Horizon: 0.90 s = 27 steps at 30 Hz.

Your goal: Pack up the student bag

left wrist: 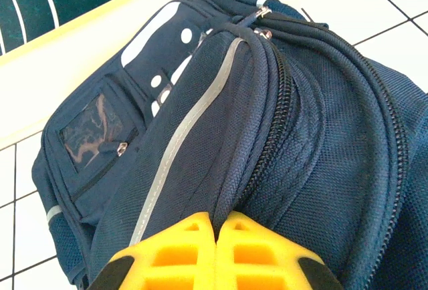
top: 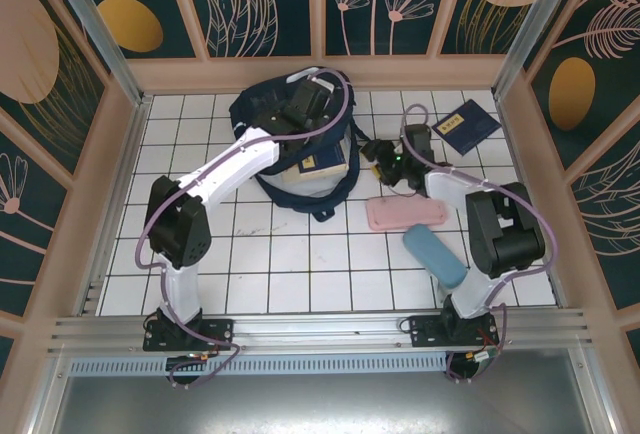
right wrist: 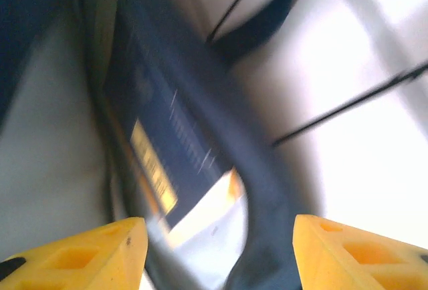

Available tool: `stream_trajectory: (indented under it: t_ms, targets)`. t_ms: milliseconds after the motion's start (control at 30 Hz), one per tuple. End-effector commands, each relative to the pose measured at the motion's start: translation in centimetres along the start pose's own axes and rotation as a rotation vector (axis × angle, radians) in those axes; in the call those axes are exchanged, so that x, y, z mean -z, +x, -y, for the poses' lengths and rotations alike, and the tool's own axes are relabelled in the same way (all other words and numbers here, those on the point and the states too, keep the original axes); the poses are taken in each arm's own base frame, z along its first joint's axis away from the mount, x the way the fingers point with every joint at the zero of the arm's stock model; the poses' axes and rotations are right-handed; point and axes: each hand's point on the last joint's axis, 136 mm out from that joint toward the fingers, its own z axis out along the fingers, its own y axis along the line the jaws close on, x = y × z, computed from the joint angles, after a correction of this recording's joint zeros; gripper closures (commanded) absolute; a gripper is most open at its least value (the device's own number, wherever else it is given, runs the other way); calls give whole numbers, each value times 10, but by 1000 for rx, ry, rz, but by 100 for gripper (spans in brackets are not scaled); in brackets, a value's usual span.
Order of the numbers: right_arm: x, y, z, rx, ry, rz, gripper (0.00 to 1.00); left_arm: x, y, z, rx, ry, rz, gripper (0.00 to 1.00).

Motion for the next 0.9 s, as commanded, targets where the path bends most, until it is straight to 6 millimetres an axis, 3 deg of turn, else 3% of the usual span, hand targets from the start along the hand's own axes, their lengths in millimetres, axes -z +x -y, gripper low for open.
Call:
stream_trajectory:
  t_ms: [0, 100, 233, 400, 533, 633, 733, 867]
  targets:
    - [39, -71, 21, 95, 202, 226, 39, 34, -33, -24, 74, -44, 139, 100]
    - [52, -120, 49, 88, 332, 327, 38, 36, -19, -22, 63, -25, 117, 100]
    - [48, -176, 73, 70, 450, 378, 38, 39, -5, -23, 67, -20, 96, 100]
    - [22, -236, 95, 69, 544, 374, 38, 40, 14, -22, 72, -7, 59, 100]
    - [8, -271, 117, 54, 597, 395, 37, 45, 29, -16, 88, 44, 41, 100]
    - [-5, -281, 127, 52, 577, 381, 36, 47, 36, -7, 113, 104, 36, 100]
    - [-17, -275, 138, 41, 575, 335, 36, 48, 39, 1, 135, 153, 29, 97]
    - [-30, -237, 151, 32, 563, 220, 38, 48, 39, 6, 159, 179, 23, 69]
